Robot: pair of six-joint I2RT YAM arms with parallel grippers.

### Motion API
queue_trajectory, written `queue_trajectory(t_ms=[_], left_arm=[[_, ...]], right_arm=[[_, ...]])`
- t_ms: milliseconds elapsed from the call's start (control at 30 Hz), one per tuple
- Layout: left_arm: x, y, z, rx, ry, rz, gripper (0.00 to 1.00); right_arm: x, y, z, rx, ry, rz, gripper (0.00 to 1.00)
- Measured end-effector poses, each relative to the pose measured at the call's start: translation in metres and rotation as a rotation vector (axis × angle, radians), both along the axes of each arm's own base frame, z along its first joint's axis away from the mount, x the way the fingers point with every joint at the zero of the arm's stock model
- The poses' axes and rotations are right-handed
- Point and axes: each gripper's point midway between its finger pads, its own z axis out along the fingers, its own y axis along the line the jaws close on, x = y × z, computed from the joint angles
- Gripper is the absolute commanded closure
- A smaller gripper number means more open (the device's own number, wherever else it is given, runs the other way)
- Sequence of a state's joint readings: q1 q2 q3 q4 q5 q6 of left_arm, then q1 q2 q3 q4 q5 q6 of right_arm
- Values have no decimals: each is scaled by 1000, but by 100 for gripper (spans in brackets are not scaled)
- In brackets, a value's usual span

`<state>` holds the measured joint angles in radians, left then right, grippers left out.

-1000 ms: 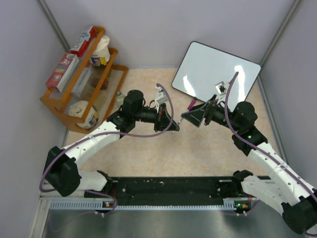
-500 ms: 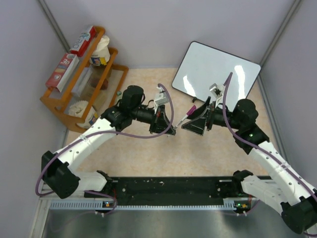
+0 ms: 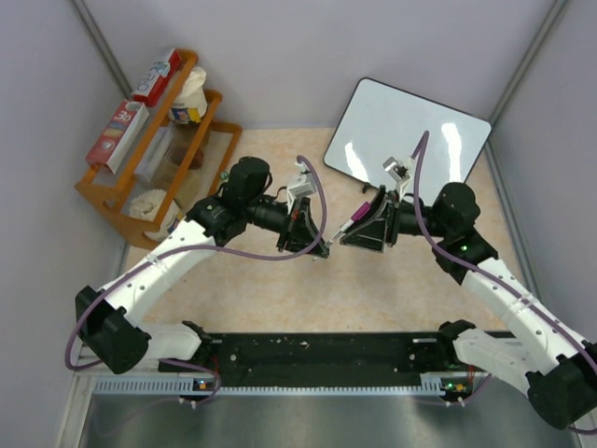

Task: Write a sentence on the whiteboard
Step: Pass from the left arm to the right

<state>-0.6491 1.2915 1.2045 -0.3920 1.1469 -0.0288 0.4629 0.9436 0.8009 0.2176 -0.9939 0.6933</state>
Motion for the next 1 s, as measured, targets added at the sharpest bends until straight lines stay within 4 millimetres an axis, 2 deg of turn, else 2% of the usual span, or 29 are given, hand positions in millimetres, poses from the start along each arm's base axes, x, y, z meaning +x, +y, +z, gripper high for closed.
queue_trajectory(t_ms=[100,367,833,1000], left_arm=[[-1,0,1,2,2,-2,100],[-1,0,-1,17,12,-5,100],[0,-2,-7,40,9,7,100],[1,-2,-9,47,6,16,100]], right_arm=[[-2,4,-3,-5,19,19,47],[-1,7,-5,-8,37,16,60],[-2,15,-6,-14,48,43,59],[-1,15,-6,-14,48,39,62]])
